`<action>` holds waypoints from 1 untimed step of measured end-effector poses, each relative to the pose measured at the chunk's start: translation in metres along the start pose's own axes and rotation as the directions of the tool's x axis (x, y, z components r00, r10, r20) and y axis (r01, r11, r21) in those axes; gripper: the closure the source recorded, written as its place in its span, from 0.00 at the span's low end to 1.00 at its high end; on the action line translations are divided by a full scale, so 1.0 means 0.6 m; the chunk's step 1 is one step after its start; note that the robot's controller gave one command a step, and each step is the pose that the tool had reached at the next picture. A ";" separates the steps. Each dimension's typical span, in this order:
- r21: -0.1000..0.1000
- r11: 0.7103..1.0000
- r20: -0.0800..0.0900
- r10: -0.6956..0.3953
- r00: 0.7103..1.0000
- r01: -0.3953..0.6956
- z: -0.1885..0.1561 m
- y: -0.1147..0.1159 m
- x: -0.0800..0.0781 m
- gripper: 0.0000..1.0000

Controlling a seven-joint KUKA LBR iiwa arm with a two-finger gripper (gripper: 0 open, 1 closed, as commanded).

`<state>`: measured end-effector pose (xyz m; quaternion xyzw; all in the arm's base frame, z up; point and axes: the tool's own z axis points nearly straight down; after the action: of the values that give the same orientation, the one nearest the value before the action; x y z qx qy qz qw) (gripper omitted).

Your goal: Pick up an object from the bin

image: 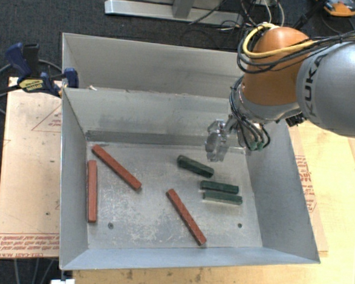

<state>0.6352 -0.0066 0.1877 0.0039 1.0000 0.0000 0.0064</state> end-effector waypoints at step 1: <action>0.000 1.000 -0.009 -0.002 1.000 0.002 0.009 0.001 0.003 0.00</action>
Offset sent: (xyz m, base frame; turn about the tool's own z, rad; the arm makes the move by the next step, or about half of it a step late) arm 0.0000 0.0000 0.0000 0.0000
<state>0.6333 -0.0059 0.1822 0.0028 1.0000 0.0002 0.0020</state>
